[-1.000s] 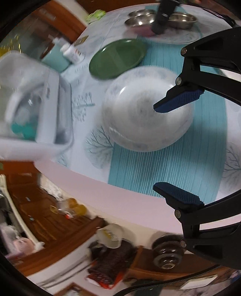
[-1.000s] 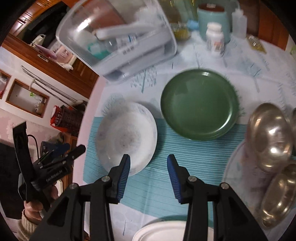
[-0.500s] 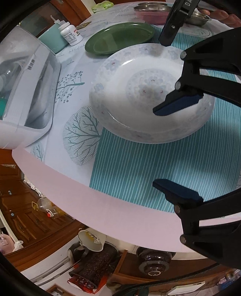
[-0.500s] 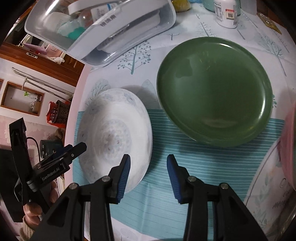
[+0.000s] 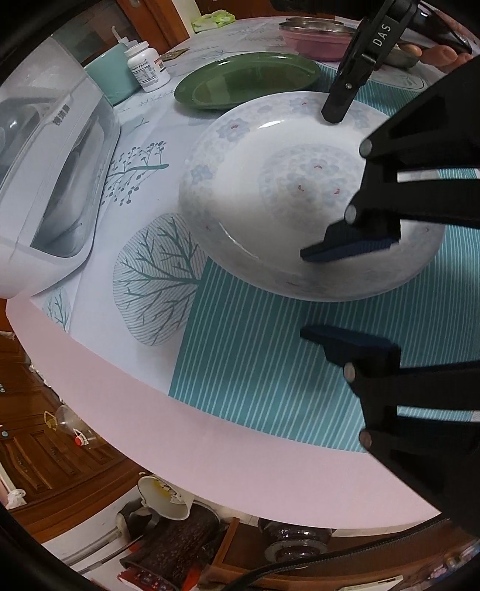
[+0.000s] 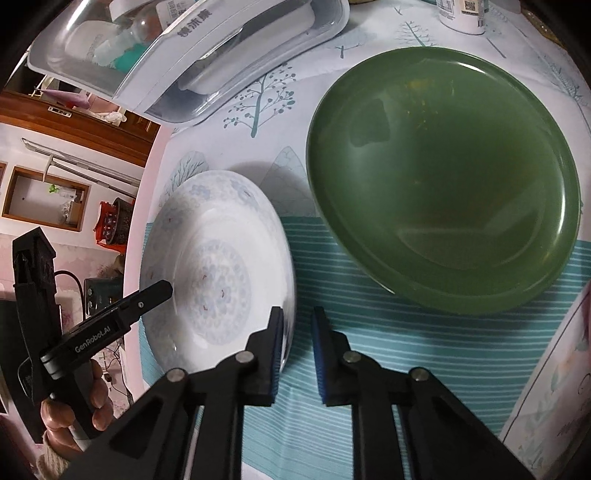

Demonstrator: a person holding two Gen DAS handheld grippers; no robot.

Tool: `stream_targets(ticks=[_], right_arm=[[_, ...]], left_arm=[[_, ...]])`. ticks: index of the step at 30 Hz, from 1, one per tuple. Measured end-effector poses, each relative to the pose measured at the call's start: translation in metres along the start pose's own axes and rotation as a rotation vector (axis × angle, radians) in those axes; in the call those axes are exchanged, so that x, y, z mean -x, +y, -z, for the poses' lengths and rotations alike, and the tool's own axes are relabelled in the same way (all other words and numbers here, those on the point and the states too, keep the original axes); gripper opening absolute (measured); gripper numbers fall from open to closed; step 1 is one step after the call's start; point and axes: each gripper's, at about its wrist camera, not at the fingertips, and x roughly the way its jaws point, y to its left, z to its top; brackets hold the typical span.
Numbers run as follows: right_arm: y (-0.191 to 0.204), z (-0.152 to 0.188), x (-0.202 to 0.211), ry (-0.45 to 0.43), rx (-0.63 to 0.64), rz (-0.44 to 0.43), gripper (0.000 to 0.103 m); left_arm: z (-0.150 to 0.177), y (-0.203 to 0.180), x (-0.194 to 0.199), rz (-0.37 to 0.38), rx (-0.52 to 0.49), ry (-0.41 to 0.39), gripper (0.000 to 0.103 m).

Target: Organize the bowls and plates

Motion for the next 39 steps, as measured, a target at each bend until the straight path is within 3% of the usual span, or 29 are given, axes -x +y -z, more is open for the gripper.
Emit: stream_targets(ticks=[3, 7, 21, 28, 39], right_arm=[[-0.001, 0.001, 0.001, -0.003, 0.004, -0.004, 0.012], [-0.001, 0.002, 0.000, -0.003, 0.009, -0.021, 0.007], [0.002, 0.015, 0.014, -0.001, 0.064, -0.011, 0.007], [0.003, 0.049, 0.058, -0.036, 0.112, -0.010, 0.007], [-0.028, 0.140, 0.147, -0.124, 0.101, 0.033, 0.007]], left_arm=[[-0.002, 0.000, 0.001, 0.030, -0.008, 0.011, 0.016], [-0.003, -0.001, 0.002, 0.031, -0.038, 0.017, 0.014], [0.022, -0.005, 0.019, 0.064, -0.048, 0.028, 0.010], [0.066, -0.027, 0.066, 0.109, -0.103, 0.020, 0.010], [0.157, -0.089, 0.120, 0.179, -0.289, 0.058, 0.010]])
